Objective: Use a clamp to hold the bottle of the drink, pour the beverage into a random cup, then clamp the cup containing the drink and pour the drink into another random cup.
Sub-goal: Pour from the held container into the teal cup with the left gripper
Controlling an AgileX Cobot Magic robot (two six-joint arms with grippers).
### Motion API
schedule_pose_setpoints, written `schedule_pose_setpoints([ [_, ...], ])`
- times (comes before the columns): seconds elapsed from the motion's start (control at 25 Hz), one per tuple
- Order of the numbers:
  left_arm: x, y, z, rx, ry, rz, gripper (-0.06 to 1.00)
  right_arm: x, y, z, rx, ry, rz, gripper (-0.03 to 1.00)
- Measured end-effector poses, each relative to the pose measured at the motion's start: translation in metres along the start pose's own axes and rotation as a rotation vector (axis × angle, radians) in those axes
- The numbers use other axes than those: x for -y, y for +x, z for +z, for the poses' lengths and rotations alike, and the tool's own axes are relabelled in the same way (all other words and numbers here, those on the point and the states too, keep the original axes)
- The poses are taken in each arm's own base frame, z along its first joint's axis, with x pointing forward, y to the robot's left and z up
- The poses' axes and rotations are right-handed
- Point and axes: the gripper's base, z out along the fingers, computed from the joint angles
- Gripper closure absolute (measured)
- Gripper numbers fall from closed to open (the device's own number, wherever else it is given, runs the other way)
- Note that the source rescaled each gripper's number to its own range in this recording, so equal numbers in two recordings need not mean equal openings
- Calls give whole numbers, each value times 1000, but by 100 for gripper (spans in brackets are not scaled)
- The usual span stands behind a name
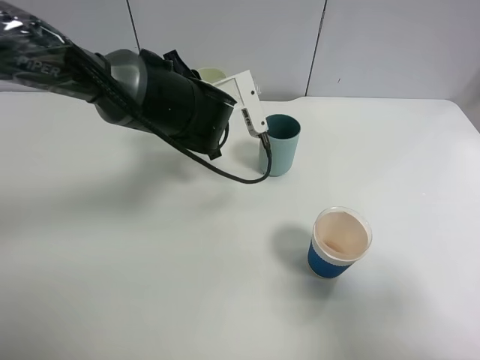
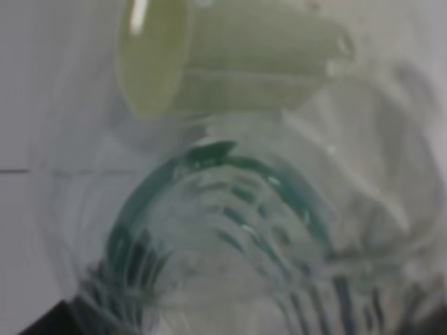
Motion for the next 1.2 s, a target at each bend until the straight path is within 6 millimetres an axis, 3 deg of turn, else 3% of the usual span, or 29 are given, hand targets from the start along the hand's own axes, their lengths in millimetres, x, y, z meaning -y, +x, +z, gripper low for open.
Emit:
schedule_pose_setpoints([
  [0.28, 9, -17, 3, -15, 4, 43, 88, 0, 0, 0, 0, 0, 7, -3],
  [0.96, 2, -24, 3, -20, -23, 106, 88, 0, 0, 0, 0, 0, 7, -3],
  [1.2, 12, -25, 10, -34, -20, 177, 88, 0, 0, 0, 0, 0, 7, -3],
])
